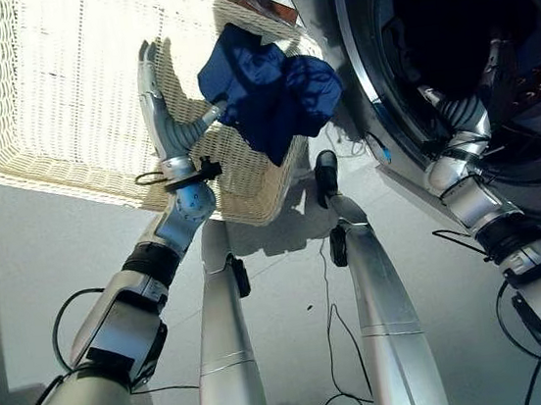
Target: Put the clothes into the washing machine.
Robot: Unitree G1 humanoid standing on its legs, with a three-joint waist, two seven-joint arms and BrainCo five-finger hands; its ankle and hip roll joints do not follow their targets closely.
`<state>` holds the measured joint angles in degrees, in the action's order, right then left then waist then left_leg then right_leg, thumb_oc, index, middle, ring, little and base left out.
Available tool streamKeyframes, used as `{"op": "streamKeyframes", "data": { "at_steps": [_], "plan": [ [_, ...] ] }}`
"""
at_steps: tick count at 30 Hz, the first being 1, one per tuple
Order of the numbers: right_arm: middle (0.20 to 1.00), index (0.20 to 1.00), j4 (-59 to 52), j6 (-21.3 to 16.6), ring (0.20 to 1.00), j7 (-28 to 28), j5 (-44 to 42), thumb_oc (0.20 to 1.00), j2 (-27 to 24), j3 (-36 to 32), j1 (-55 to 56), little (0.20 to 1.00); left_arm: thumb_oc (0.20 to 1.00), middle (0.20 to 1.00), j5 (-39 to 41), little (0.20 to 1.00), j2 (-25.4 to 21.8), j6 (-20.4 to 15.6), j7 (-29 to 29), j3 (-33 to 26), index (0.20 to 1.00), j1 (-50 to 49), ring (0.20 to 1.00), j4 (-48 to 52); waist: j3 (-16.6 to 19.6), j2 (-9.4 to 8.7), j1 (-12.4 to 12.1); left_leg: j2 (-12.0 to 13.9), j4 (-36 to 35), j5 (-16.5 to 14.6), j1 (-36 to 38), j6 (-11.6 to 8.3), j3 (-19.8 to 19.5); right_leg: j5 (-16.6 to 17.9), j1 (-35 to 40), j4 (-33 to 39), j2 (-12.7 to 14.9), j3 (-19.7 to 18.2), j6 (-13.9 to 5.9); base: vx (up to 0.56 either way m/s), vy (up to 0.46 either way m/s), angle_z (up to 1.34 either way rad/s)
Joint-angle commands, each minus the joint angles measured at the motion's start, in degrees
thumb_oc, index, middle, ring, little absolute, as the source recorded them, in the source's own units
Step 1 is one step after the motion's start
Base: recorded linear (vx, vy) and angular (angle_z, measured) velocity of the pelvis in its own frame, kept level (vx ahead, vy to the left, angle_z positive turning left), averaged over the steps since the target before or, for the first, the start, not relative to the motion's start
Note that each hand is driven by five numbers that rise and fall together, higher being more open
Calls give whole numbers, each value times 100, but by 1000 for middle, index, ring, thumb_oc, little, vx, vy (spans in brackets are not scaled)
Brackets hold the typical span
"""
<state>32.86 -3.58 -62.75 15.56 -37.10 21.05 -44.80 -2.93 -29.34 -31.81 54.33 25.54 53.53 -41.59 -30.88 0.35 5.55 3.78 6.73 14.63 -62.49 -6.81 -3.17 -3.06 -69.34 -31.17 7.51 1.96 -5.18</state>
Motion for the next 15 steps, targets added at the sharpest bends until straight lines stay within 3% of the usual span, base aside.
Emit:
{"op": "streamKeyframes", "data": {
  "at_steps": [1,8,11,12,15],
  "plan": [
    [1000,1000,-545,-218,1000,16,516,1000,-288,107,61,1000,1000,1000,283,1000,21,-323,-121,-320,1000,141,1000,17,109,-102,-139,-472,804,-1049,213,243,434,919,590,1287,-517,303,-315,-12,1,3],
    [1000,1000,-1153,-611,1000,362,1033,1000,-341,209,45,1000,1000,1000,501,1000,-5,-319,-175,-563,1000,34,1000,75,109,-66,-159,-482,799,-1013,215,227,417,864,604,1280,-496,308,-292,0,0,0],
    [1000,1000,-1481,-938,1000,696,1228,1000,-317,261,124,1000,1000,1000,623,1000,28,-307,-150,-695,1000,-74,1000,158,109,-51,-174,-489,793,-997,226,233,398,837,619,1263,-493,313,-280,0,0,0],
    [1000,1000,-1770,-1203,1000,1070,1394,1000,-291,324,170,1000,1000,1000,673,1000,48,-297,-121,-797,1000,-176,1000,222,109,-48,-184,-492,808,-984,227,233,399,824,626,1248,-492,325,-266,-12,5,3],
    [1000,1000,-2228,-1444,1000,1545,1418,1000,-292,473,175,1000,1000,1000,639,1000,72,-171,-74,-912,1000,-272,1000,292,109,-47,-214,-488,815,-959,247,216,382,793,660,1227,-479,344,-242,0,0,0]
  ]
}}
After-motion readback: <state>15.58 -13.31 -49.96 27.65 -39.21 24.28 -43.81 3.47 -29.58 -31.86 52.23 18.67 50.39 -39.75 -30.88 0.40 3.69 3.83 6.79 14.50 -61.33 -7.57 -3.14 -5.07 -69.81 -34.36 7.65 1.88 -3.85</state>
